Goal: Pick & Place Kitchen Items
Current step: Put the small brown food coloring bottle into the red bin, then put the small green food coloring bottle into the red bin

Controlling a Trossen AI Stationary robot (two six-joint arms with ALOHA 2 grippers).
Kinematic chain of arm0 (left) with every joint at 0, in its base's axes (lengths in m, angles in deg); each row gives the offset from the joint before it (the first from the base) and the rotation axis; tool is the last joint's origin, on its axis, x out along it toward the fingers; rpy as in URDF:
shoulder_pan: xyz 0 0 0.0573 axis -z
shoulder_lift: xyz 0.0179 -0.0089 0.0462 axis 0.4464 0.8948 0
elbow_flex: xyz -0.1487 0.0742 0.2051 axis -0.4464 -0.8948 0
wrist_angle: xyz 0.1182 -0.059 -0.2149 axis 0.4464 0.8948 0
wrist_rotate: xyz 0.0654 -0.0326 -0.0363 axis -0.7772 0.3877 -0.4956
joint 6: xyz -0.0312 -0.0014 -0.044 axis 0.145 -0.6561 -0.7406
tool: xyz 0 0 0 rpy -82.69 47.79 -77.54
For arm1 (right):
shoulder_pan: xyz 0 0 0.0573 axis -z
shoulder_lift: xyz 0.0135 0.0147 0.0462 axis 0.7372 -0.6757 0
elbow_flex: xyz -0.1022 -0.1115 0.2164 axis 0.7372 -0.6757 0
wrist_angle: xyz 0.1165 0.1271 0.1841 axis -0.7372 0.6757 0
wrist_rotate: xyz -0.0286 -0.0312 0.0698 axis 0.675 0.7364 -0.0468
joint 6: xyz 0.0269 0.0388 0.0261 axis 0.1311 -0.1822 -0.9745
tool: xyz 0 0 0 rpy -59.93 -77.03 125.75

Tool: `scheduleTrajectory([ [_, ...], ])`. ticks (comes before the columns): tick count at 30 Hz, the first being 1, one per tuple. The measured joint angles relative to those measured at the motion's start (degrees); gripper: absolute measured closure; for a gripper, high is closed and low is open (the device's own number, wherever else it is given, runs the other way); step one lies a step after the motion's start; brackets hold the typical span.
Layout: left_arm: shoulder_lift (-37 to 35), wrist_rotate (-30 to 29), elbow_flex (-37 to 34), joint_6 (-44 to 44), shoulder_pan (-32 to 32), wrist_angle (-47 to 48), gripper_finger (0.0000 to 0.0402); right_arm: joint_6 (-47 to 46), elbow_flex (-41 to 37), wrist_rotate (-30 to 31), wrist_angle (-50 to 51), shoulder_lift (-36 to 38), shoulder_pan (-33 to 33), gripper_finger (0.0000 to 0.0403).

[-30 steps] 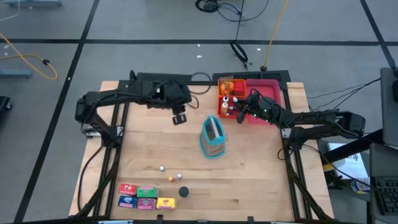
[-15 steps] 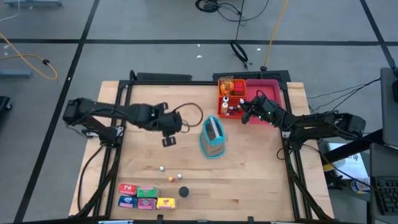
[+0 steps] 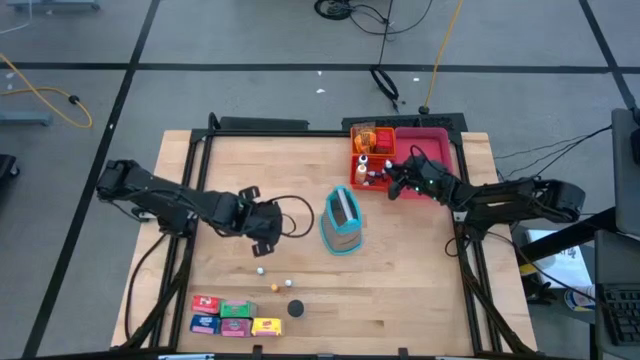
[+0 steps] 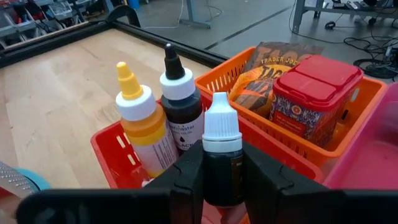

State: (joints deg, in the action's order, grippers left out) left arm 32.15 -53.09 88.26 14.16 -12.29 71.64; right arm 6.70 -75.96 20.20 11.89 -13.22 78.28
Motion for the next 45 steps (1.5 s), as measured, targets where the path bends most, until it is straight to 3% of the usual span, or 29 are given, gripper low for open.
scheduleTrajectory([
  [17,0.0,-0.8,0.0,-1.3,3.2,0.2,0.0270,0.0,0.0,-0.2,-7.4,-3.8,-0.1,0.0276],
  [31,0.0,13.2,0.0,0.8,10.3,0.1,0.0270,0.0,0.0,-0.3,-7.4,-3.8,-0.1,0.0259],
  [45,0.1,11.9,-0.2,-2.7,17.8,-5.3,0.0270,0.0,0.0,-4.8,-8.0,-3.8,-0.2,0.0259],
])
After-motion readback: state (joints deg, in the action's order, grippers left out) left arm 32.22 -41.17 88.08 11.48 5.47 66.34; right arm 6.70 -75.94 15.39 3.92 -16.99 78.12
